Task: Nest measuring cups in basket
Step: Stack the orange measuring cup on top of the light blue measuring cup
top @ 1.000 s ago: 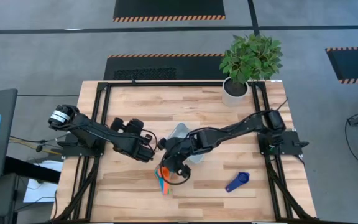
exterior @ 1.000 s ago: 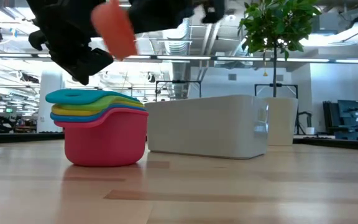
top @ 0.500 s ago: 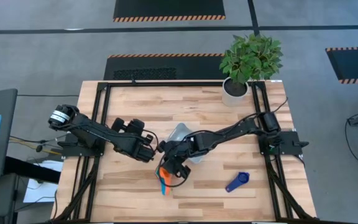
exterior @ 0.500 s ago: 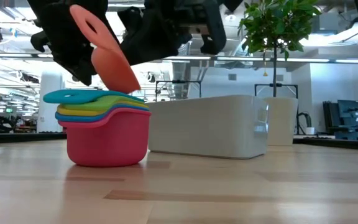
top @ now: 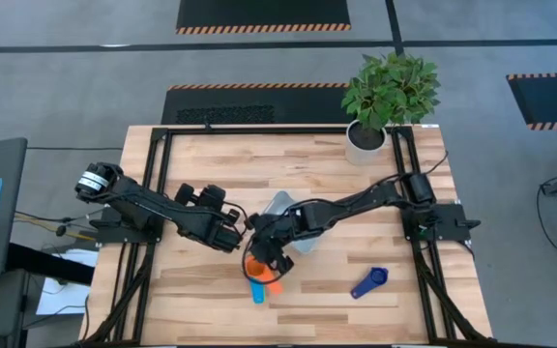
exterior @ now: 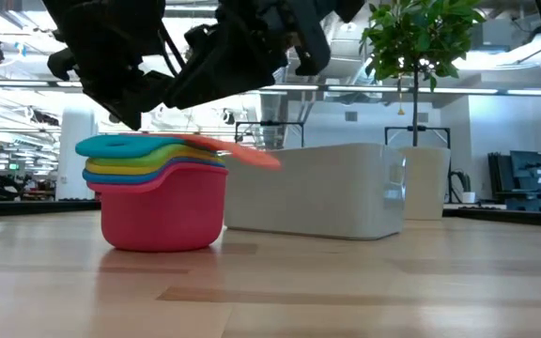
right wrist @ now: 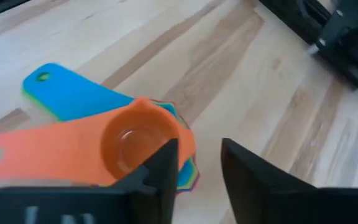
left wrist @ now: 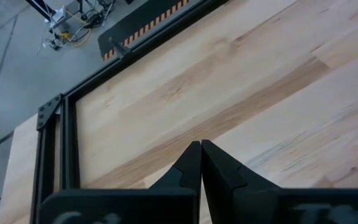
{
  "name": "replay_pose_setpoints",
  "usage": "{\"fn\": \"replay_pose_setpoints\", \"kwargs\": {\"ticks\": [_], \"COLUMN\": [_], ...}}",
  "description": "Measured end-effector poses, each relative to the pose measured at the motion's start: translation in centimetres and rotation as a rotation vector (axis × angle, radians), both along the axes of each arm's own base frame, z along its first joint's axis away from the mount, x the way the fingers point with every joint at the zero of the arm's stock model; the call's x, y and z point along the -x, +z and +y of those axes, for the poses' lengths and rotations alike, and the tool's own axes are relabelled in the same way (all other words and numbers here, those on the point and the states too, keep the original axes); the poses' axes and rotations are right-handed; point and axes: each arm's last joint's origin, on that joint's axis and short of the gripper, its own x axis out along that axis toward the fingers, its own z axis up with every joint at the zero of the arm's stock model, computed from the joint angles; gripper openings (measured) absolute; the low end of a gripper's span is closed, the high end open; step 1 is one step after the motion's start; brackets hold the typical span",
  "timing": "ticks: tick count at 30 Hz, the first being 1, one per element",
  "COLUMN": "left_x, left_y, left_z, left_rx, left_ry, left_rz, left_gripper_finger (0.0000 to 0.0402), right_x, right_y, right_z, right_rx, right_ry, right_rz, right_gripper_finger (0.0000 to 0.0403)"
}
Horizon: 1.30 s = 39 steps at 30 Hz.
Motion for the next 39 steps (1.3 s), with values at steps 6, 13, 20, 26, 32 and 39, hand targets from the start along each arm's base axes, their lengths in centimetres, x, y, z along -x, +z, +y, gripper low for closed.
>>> {"fn": "replay_pose_setpoints", "kwargs": {"ticks": [6, 13, 20, 26, 32, 39], "left_x": [0.0, 0.1, 0.9, 1.9, 1.4, -1.2], "left_y": [0.0, 0.0, 0.0, -0.6, -1.0, -1.9], "left_z": [0.1, 0.0, -2.3, -7.0, -11.5, -15.1], "left_rx": [0.0, -0.005, 0.018, 0.169, 0.413, 0.432], "left_ry": [0.008, -0.033, -0.15, -0.48, -0.768, -1.109], "left_rz": [-0.004, 0.05, 0.129, 0.28, 0.17, -0.065], "left_gripper_finger": [0.0, 0.0, 0.0, 0.0, 0.0, 0.0], "right_x": [-0.2, 1.7, 5.9, 9.3, 10.3, 8.2], "right_y": [0.0, 1.9, -0.4, -2.5, -3.2, -4.3], "right_z": [-1.0, -1.2, -1.8, 0.1, 4.3, 6.5], "right_rx": [-0.091, -0.162, -0.236, -0.262, -0.142, -0.164], "right_ry": [-0.101, -0.202, -0.274, -0.393, -0.443, -0.432], "right_rz": [0.027, 0.149, 0.173, 0.096, 0.047, 0.064], "right_gripper_finger": [0.019, 0.0186, 0.0146, 0.011, 0.0062, 0.0008]}}
